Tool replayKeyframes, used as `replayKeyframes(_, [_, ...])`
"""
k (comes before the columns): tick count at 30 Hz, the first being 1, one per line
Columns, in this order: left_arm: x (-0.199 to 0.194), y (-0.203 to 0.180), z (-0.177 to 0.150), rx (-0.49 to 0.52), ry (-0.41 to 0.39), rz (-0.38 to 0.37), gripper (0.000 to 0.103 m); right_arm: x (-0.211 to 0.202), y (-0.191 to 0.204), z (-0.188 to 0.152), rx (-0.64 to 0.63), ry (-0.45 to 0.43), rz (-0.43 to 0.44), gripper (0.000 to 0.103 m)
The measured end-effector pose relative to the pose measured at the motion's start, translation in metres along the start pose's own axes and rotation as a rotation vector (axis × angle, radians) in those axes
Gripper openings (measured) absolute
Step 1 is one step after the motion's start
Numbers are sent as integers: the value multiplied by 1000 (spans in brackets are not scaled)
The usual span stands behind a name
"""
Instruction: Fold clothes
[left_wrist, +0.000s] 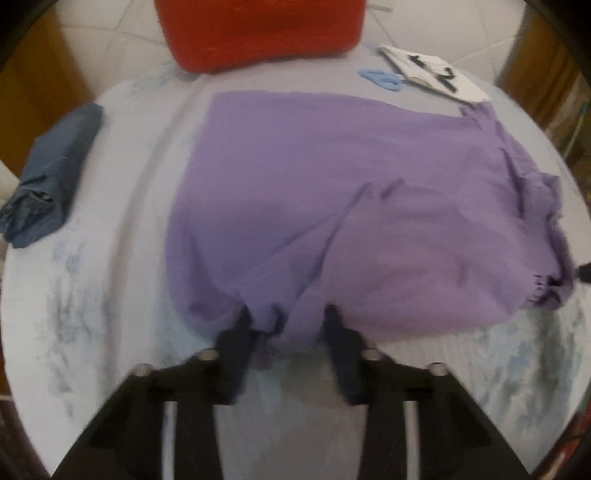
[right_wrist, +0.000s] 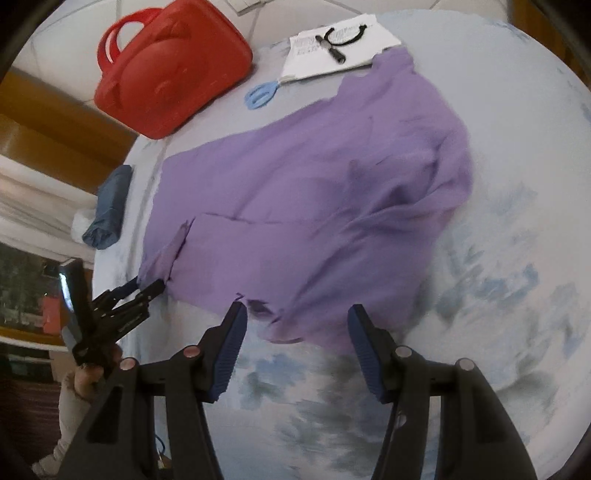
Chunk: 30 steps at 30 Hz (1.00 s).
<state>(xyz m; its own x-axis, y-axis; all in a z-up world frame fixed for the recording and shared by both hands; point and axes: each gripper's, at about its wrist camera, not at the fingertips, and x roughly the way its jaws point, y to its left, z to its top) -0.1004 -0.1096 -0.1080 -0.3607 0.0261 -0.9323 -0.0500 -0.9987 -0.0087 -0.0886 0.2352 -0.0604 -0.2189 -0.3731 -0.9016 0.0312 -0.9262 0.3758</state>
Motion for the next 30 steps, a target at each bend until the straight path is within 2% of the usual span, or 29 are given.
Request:
replayKeyframes(1, [-7,5,0,0,-10,-10,20,8,6,-3,-11,6,-24,56])
replayKeyframes(2, [-15,10,0,1,-20,-21,19,18,14,-6,-63,7,-111,55])
replayKeyframes(3, [-22,15,0,1,-30,-31,19,25,19,-9,-112,7,-181,30])
replayKeyframes(4, [-29,19,-1,2,-41,-41,19,30,18,-12,-150,19,-233,13])
replayKeyframes(5, [-36,24,-1,2,-51,-52,19,36,17,-16,-186,32,-283,9])
replayKeyframes(6, [-44,29,-1,3,-61,-62,18,34,10,-18,-192,39,-292,9])
replayKeyframes(7, [-51,34,-1,3,-71,-72,16,24,3,-20,-212,25,-341,9])
replayKeyframes(12, [-86,60,-9,1,-110,-111,15,-49,-39,-29,-287,-94,-629,9])
replayKeyframes(14, [-89,67,-19,6,-97,-89,15,-76,-54,-37,-266,-131,-682,9])
replayKeyframes(17, [-81,69,-39,19,-41,-85,14,-93,-68,-56,-285,-142,-816,9])
replayKeyframes(19, [-67,68,-54,36,31,-105,17,-93,-91,-72,-232,-84,-775,9])
replayKeyframes(22, [-48,64,-75,49,110,-89,35,-81,-127,-95,-130,14,-687,9])
replayKeyframes(24, [-45,67,-81,29,115,-72,42,-81,-138,-102,-69,6,-585,9])
replayKeyframes(26, [-48,70,-82,-1,92,-47,55,-84,-135,-101,-34,-31,-484,11])
replayKeyframes(28, [-54,73,-80,-21,63,-14,62,-85,-123,-94,-27,-59,-393,24])
replayKeyframes(30, [-59,72,-80,-28,42,1,64,-84,-108,-85,-29,-83,-311,58])
